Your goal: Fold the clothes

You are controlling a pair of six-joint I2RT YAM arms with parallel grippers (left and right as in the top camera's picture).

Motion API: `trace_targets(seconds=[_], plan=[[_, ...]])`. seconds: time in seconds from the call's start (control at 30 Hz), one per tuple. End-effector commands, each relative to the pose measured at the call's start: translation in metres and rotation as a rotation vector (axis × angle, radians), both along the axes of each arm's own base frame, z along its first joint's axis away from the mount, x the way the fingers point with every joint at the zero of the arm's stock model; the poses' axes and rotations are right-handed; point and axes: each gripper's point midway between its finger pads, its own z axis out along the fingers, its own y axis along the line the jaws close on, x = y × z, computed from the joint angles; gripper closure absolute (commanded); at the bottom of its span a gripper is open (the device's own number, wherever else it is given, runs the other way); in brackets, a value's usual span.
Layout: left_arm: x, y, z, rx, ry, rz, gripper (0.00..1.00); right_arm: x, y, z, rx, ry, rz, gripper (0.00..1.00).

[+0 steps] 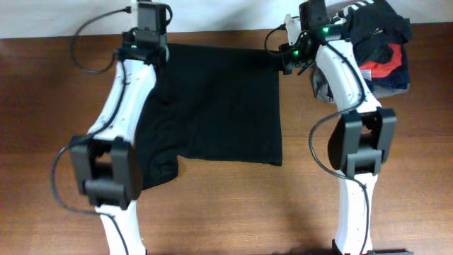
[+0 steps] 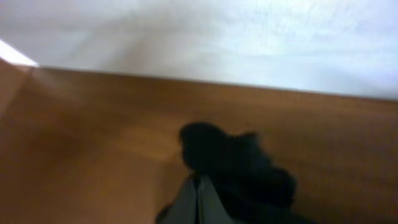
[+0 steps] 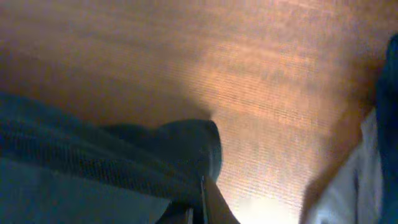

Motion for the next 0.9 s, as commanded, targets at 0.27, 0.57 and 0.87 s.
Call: trace_targets(seconds=[0.27,0.57,0.87], plan=[[0.065,0.004,-0.024,-0.014,-0.259,0.041,0.99,0.056,-0.047,0.005,0.008,-0.196,-0.166,0.96],[0.084,0.000,0.033,0.004,-0.503,0.013,0.01,0.065,-0.053,0.024,0.031,-0.249,-0.195,0.01],[0.026,-0.032,0.014,0.072,-0.068,-0.178,0.01,-0.001,-0.029,0.085,0.154,-0.052,-0.129,0.01]])
